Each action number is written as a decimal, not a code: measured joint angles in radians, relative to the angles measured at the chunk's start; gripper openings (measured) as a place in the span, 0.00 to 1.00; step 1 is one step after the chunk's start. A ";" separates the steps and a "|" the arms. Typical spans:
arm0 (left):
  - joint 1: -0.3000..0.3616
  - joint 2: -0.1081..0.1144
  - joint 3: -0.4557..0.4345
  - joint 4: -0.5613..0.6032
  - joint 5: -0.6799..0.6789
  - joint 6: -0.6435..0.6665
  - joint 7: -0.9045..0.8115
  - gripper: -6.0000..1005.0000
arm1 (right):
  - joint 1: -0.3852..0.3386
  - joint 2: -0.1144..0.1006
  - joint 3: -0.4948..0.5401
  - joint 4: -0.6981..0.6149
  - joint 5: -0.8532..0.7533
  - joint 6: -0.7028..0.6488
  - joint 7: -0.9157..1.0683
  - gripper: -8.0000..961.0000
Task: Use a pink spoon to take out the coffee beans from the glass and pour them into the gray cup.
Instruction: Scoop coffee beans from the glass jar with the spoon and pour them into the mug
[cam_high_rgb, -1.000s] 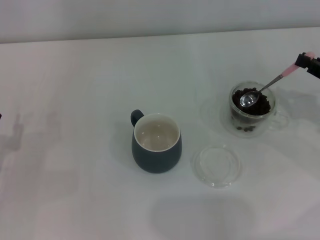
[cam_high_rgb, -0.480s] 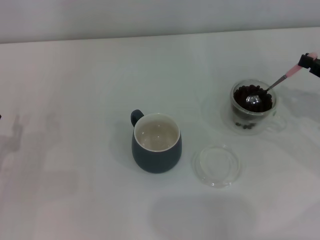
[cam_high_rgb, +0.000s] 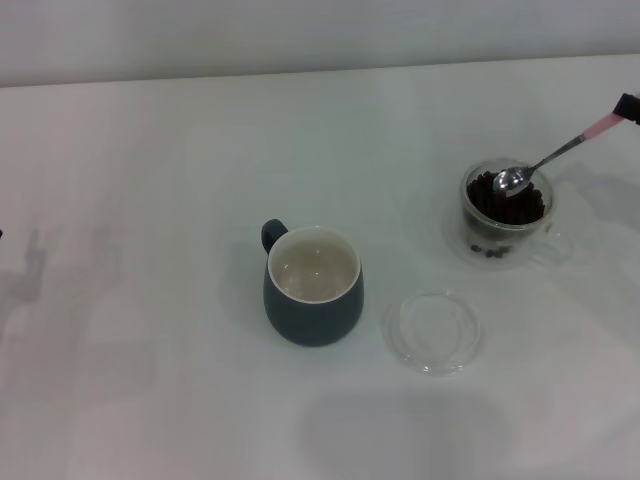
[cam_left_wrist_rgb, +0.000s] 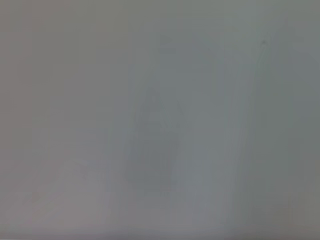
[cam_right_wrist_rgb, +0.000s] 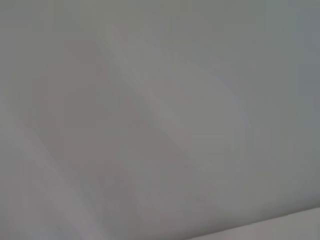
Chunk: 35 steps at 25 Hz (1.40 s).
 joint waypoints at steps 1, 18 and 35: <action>0.000 0.000 0.000 0.000 0.000 0.000 0.000 0.54 | -0.001 0.000 0.001 0.000 -0.002 -0.007 0.015 0.15; -0.001 0.003 0.000 0.000 0.000 0.000 0.000 0.54 | -0.004 0.008 -0.013 -0.021 -0.045 -0.043 0.044 0.15; -0.008 0.003 0.000 0.000 0.000 0.000 0.000 0.54 | 0.016 0.007 -0.012 -0.014 -0.096 -0.091 0.177 0.15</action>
